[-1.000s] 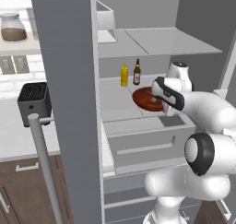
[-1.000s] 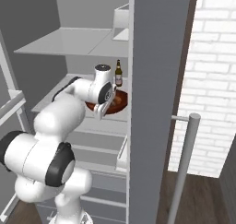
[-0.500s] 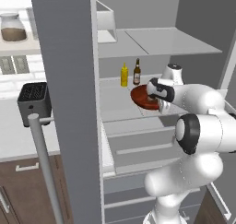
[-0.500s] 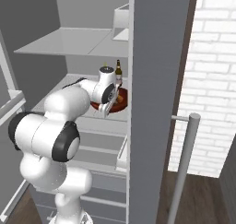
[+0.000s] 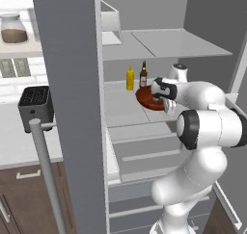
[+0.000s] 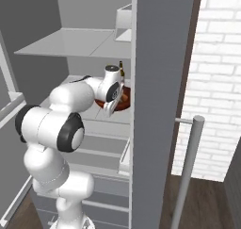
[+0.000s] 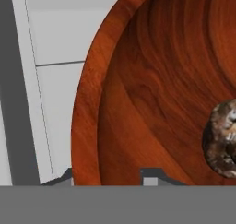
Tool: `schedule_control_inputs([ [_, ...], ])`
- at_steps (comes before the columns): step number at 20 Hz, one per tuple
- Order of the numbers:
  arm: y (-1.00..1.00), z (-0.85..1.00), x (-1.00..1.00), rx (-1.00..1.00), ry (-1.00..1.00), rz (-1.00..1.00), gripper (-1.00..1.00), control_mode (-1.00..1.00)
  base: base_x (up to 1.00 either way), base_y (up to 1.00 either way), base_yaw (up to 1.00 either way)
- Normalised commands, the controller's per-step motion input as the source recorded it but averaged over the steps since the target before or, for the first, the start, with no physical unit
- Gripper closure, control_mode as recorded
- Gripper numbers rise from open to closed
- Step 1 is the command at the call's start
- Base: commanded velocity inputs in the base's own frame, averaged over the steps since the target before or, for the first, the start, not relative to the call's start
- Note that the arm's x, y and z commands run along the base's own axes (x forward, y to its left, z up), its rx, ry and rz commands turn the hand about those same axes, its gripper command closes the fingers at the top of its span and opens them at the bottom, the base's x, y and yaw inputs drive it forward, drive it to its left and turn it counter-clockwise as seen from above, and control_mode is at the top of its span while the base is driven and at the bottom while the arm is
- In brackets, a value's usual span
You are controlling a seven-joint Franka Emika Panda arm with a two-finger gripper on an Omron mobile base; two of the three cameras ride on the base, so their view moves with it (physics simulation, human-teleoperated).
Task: Pick the chicken drumstick and mushroom from their plates and place them in the bowl. Then put the bowl in the fridge.
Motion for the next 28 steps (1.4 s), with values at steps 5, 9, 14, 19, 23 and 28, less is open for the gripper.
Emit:
schedule_control_inputs([
  [5, 0.00, 0.00, 0.01, 0.00, 0.00, 0.00, -1.00, -1.00, 0.00, 0.00, 0.00],
  [9, 0.00, 0.00, -0.06, 0.00, -0.06, 0.00, -1.00, -1.00, 0.00, 0.00, 0.00],
  [14, 0.00, 0.14, -0.38, 0.00, -0.14, 0.00, -1.00, -1.00, 0.00, 0.00, 0.00],
  [19, 0.00, 0.33, -0.50, 0.00, -0.16, 0.00, -1.00, -1.00, 0.00, 0.00, 0.00],
  [23, 0.07, 0.62, -0.94, 0.00, -0.05, -0.06, -1.00, -1.00, 0.00, 0.00, 0.00],
  [28, 0.33, 0.59, -0.94, 0.00, 0.00, -0.15, -1.00, -1.00, 0.00, 0.00, 0.00],
])
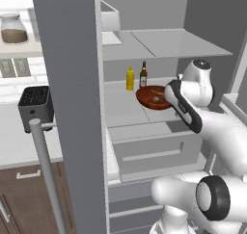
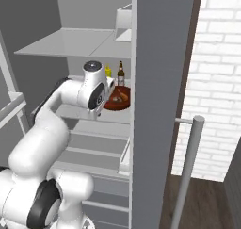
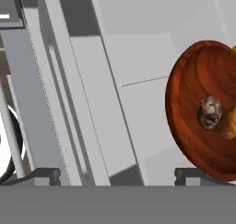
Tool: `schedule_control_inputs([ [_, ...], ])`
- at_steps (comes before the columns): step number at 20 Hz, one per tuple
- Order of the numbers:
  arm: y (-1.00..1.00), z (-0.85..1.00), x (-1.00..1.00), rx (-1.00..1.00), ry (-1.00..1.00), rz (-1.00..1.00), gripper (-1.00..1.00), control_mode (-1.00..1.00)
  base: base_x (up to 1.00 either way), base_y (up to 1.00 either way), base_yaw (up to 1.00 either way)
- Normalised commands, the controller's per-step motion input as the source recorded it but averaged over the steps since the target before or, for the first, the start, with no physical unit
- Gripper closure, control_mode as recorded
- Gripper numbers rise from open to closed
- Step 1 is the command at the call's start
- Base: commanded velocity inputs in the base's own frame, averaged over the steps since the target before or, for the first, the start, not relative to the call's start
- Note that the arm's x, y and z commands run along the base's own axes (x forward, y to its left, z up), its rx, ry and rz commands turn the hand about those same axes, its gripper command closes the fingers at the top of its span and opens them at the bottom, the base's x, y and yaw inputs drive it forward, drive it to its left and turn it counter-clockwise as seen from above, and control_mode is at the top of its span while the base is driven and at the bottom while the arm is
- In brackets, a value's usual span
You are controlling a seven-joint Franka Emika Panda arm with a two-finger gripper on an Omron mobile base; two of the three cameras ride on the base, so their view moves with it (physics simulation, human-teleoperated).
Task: Pick the chicken drumstick and mushroom from their plates and place them in the bowl. Then put the bowl in the fridge.
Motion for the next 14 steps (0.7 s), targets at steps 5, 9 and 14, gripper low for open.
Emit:
schedule_control_inputs([
  [5, 0.45, 0.55, -0.78, 0.06, 0.00, -0.29, -1.00, -1.00, 0.00, 0.00, 0.00],
  [9, 0.19, 0.49, -1.00, 0.20, 0.00, -0.36, -1.00, -1.00, 0.00, 0.00, 0.00],
  [14, 0.05, 0.67, -1.00, 0.27, 0.00, -0.38, -1.00, -1.00, 0.00, 0.00, 0.00],
])
